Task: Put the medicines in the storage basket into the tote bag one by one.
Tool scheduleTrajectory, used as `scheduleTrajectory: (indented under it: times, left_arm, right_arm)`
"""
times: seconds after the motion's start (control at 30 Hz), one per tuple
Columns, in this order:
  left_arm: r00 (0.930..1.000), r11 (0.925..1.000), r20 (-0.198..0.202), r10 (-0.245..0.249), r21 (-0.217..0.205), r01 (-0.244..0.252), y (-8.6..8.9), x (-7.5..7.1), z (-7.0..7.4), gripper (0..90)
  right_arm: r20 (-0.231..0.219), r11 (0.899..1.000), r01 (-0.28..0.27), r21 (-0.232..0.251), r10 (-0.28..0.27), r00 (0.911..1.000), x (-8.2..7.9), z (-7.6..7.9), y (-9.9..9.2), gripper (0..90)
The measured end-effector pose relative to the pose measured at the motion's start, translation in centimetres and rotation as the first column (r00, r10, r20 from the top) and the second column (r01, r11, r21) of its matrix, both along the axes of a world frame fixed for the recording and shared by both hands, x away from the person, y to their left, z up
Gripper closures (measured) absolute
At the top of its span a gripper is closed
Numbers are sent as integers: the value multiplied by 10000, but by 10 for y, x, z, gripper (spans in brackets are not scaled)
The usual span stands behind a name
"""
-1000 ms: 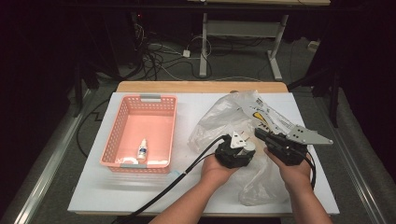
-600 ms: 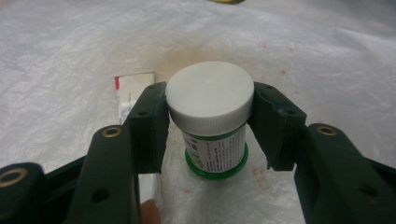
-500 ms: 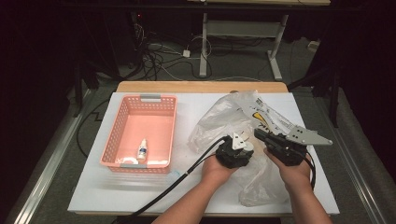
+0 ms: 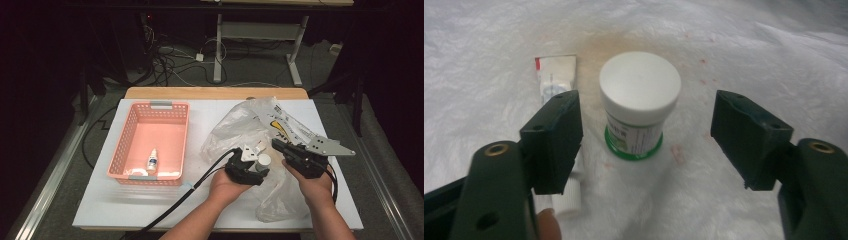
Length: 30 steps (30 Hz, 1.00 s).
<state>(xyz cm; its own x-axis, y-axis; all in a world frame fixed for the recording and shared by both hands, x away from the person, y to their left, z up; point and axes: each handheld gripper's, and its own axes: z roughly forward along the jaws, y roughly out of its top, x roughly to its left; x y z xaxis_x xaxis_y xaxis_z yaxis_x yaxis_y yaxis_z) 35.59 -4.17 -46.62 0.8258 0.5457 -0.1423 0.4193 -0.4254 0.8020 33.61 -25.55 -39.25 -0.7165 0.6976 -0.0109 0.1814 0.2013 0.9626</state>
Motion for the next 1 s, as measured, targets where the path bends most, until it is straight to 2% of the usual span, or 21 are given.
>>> scheduleTrajectory:
  times: [0.1, 0.27, 0.37, 0.53, 0.77, 1.0]
  left_arm:
    - [9997, 9999, -237, -82, -119, 79, 8, -4, 0, 214]
    - [9985, 9989, -416, -349, -333, 335, 22, -16, 2, 149]
    - [9984, 9978, -317, -471, -482, 455, 30, -27, 5, 135]
    - [9974, 9973, -493, -528, -536, 501, 43, -37, 10, 0]
    - [9987, 9975, -417, -282, -655, 254, 65, -48, 17, 0]
    - [9997, 9989, -230, -47, -458, 36, 92, -57, 28, 0]
  right_arm:
    - [-7, 10000, 3, -12, -3, 10000, -1, 0, 0, 900]
    - [24, 10000, -24, -31, 24, 10000, -1, 0, 0, 900]
    - [-75, 10000, -17, -44, 16, 10000, -2, -1, 0, 900]
    - [-27, 10000, -36, -36, 35, 10000, -1, -1, 2, 900]
    - [-3, 9999, -45, -111, 45, 10000, -1, -1, 2, 900]
    - [-83, 9999, -7, -139, 5, 10000, -1, -2, 2, 900]
